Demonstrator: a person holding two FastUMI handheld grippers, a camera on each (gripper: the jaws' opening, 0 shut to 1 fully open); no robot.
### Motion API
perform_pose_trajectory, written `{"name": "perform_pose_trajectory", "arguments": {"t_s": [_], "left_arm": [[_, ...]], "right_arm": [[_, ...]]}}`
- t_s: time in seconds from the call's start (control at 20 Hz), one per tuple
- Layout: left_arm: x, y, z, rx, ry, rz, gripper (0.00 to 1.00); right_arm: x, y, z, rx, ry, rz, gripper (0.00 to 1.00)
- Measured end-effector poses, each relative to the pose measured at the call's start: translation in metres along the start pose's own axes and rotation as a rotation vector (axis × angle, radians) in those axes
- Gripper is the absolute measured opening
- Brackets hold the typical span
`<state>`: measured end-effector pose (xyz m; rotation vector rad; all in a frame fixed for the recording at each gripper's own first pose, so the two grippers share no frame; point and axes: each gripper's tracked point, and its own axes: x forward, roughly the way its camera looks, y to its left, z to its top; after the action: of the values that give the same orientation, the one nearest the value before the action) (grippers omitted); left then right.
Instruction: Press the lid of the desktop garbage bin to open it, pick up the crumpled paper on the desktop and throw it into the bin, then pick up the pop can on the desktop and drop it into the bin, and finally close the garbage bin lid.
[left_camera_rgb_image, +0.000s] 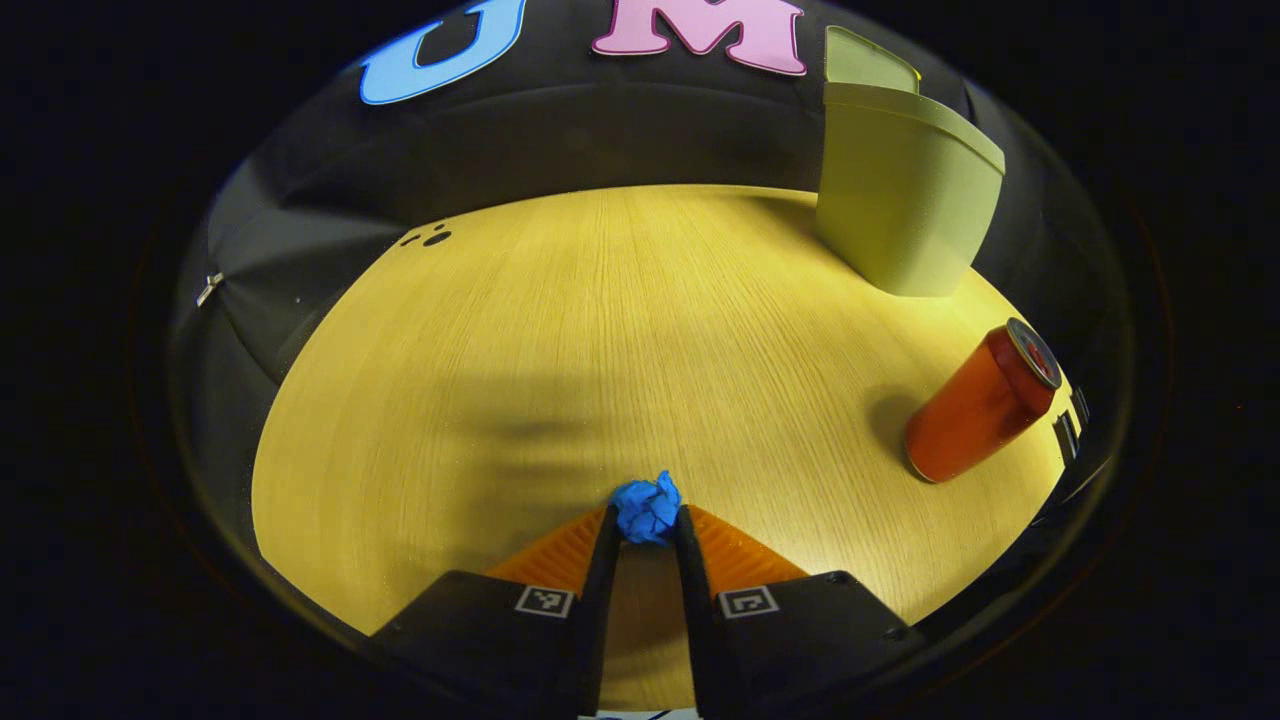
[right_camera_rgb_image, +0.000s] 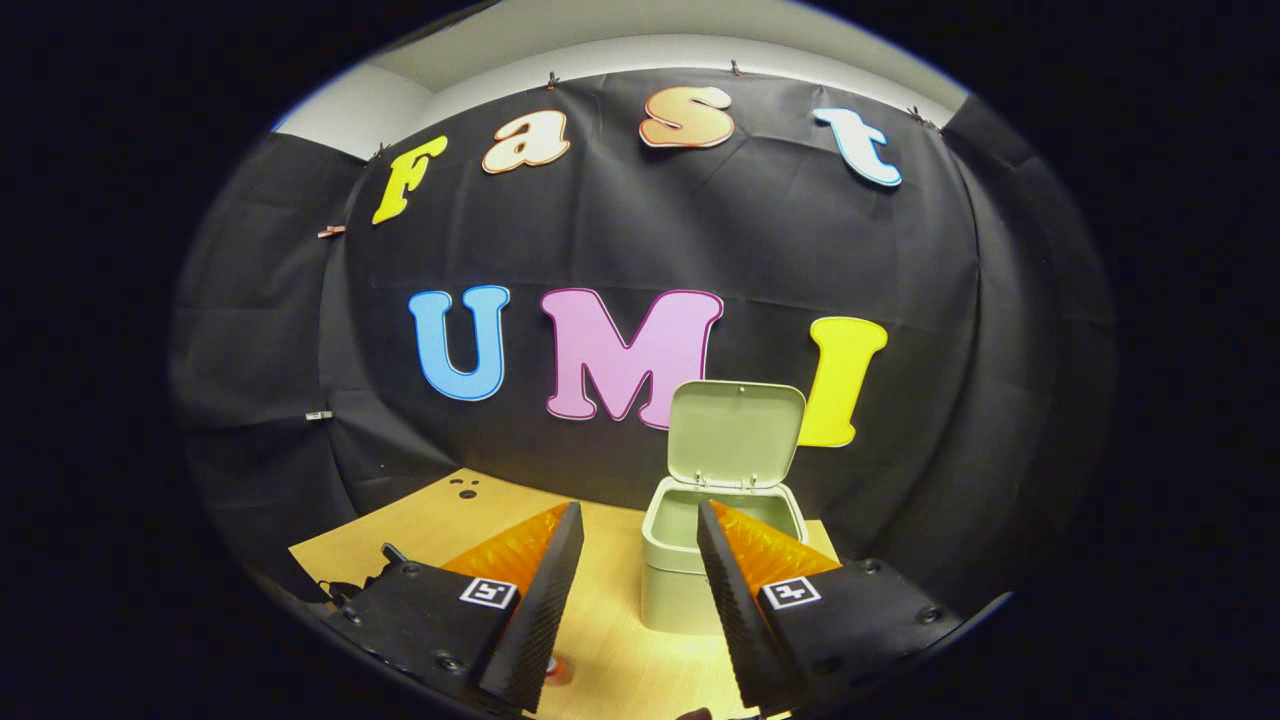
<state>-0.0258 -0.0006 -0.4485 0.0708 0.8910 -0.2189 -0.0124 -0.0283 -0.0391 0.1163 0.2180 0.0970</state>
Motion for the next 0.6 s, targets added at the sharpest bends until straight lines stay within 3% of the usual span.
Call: {"name": "perform_pose_trajectory", "arguments": {"t_s": [0.35, 0.45, 0.5, 0.6], "left_arm": [[-0.023, -0.007, 0.035, -0.025, -0.086, -0.044, 0.35], [-0.035, -0.008, 0.056, -0.032, -0.135, -0.051, 0.39], [-0.043, -0.01, 0.07, -0.037, -0.166, -0.06, 0.31], [-0.06, -0.015, 0.098, -0.034, -0.229, -0.074, 0.35]], "right_arm": [[0.001, 0.001, -0.005, 0.01, 0.006, 0.003, 0.73], [0.002, 0.001, -0.006, 0.017, 0.005, 0.006, 0.73], [0.002, 0.001, -0.006, 0.021, 0.004, 0.007, 0.73], [0.004, 0.001, -0.008, 0.028, 0.005, 0.008, 0.74]]}}
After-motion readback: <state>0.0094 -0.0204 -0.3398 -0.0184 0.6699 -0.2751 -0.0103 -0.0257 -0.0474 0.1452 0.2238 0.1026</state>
